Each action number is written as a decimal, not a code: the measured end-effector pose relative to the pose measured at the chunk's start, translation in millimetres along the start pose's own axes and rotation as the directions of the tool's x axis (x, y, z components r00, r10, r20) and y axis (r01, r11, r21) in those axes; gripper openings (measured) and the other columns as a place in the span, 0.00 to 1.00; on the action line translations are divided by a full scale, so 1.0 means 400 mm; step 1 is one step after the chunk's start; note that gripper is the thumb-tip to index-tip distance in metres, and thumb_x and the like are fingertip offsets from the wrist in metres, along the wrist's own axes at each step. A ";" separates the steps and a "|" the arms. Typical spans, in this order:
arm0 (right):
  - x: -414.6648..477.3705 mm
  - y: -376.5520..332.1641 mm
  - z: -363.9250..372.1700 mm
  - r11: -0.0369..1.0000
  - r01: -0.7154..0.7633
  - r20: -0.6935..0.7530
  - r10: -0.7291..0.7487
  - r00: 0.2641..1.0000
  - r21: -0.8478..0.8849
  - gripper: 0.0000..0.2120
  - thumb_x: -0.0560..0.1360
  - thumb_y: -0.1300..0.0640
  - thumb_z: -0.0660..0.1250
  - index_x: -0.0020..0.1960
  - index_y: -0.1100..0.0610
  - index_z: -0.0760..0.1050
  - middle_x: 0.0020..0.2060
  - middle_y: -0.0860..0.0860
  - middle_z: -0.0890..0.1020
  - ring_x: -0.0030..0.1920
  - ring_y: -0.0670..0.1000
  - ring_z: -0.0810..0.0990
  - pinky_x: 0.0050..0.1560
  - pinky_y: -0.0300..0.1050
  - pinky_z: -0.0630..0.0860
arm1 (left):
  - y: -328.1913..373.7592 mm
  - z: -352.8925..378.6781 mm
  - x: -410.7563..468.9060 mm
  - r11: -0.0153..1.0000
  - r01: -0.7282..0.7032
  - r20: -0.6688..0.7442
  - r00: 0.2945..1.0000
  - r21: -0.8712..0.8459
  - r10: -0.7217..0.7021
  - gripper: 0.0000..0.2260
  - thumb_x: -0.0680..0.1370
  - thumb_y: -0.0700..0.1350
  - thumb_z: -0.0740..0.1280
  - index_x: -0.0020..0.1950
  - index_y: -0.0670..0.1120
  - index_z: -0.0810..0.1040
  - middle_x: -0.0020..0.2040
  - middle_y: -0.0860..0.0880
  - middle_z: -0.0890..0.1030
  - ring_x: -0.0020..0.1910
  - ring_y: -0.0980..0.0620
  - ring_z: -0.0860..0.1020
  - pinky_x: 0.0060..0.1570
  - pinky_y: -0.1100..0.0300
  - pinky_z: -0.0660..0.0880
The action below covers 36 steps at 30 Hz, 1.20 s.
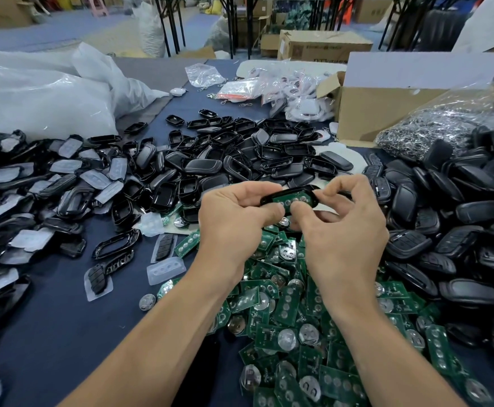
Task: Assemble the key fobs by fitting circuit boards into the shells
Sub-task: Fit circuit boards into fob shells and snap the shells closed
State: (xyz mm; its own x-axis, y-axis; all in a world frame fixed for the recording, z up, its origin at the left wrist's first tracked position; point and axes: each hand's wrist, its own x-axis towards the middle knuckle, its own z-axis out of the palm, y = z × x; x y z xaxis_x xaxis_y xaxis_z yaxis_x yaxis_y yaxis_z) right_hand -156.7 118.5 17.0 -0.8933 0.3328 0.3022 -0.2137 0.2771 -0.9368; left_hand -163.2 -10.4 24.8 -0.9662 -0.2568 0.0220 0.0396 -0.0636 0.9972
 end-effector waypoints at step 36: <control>-0.130 -0.219 0.486 0.723 0.673 0.946 -0.085 0.312 -0.156 0.21 0.82 0.62 0.63 0.75 0.59 0.72 0.66 0.57 0.79 0.61 0.60 0.78 0.55 0.47 0.71 | 0.112 -0.661 -0.079 0.995 0.066 -0.724 0.690 0.072 0.007 0.07 0.78 0.38 0.74 0.46 0.48 0.79 0.34 0.49 0.86 0.30 0.50 0.80 0.39 0.48 0.80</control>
State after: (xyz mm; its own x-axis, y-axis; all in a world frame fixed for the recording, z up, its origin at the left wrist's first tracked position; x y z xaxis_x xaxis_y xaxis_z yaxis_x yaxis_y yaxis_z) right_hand -168.3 -98.2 48.9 -0.6344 -0.7730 0.0070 -0.6938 0.5653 -0.4461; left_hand -63.3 -260.2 50.0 -0.4818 -0.8757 -0.0299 -0.0431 -0.0104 0.9990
